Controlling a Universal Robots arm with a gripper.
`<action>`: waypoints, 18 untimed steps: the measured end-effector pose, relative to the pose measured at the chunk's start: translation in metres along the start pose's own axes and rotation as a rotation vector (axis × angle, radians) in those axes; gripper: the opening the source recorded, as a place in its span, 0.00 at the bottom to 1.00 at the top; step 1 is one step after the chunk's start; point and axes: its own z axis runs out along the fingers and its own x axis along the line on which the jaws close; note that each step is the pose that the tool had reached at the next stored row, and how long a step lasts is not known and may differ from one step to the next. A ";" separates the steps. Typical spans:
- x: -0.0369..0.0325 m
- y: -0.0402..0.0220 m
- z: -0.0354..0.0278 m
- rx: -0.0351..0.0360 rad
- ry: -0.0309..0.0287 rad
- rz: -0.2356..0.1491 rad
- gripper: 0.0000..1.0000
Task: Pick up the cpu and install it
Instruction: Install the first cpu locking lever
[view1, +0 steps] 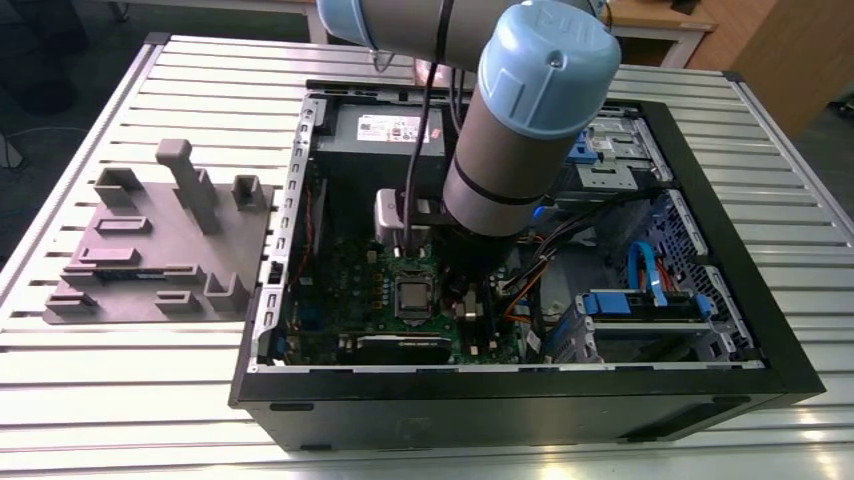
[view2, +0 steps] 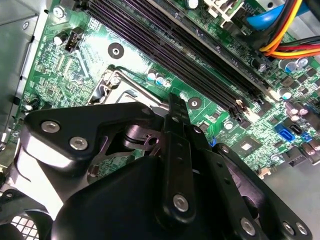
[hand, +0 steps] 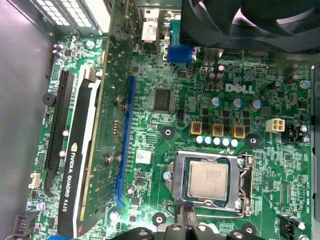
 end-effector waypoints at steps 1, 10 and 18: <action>0.0000 0.0000 0.0000 0.0000 0.0001 0.000 0.10; 0.0000 -0.0004 0.0036 0.0001 -0.0001 0.000 0.10; 0.0001 -0.0014 0.0088 -0.0002 0.0004 0.000 0.10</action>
